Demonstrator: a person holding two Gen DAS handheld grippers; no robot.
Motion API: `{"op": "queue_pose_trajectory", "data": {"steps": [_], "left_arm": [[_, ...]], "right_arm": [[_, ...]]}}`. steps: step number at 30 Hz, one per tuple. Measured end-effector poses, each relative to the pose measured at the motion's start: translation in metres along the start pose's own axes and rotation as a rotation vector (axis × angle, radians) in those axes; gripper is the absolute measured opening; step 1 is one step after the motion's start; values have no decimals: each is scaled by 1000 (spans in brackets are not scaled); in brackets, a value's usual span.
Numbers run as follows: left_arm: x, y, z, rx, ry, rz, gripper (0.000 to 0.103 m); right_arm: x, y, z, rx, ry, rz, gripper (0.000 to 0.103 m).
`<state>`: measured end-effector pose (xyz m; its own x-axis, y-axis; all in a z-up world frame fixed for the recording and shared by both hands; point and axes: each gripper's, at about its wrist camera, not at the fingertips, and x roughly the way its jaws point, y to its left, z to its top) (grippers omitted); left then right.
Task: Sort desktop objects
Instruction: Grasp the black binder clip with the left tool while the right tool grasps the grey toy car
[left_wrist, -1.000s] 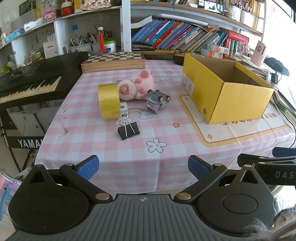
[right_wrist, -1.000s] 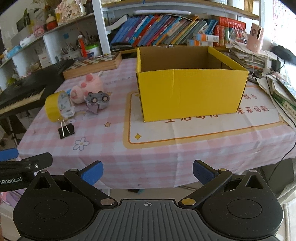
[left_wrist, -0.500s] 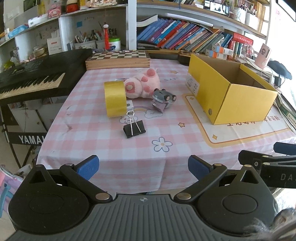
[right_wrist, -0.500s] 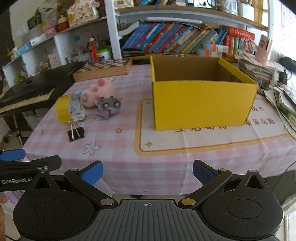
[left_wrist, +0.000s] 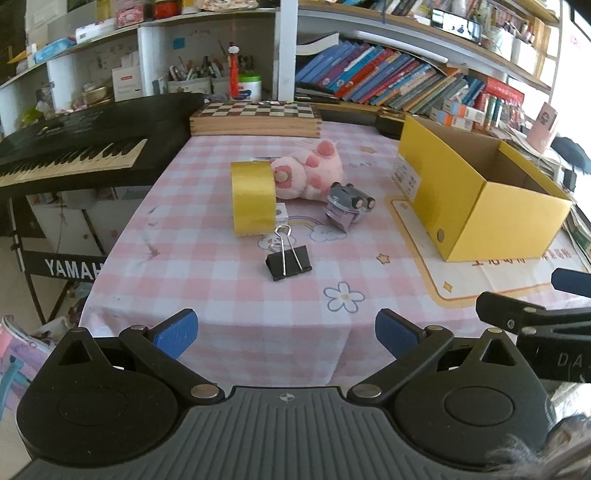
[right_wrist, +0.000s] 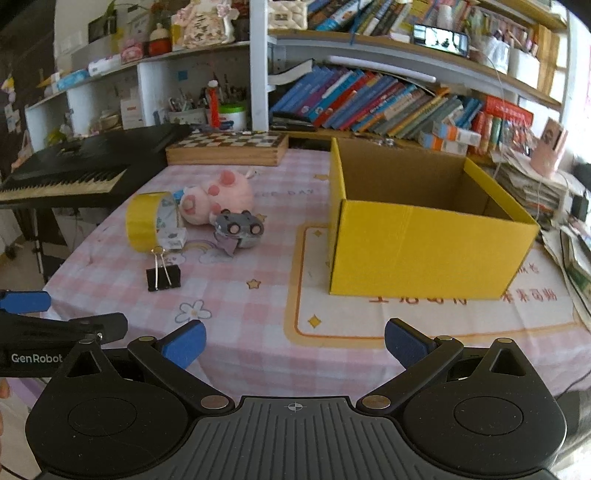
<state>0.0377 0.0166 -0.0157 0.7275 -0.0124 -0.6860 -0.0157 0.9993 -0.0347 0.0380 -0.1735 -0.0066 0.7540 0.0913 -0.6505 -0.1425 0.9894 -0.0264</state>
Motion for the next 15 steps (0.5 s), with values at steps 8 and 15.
{"op": "queue_pose_trajectory", "data": {"steps": [8,15], "left_arm": [[13,5,5,-42,-2,19,103],[29,12,13,-59,14,49,101]], "right_arm": [[17,6,10,-54,2,63,103],[41,11,29,-85,4,136,103]]}}
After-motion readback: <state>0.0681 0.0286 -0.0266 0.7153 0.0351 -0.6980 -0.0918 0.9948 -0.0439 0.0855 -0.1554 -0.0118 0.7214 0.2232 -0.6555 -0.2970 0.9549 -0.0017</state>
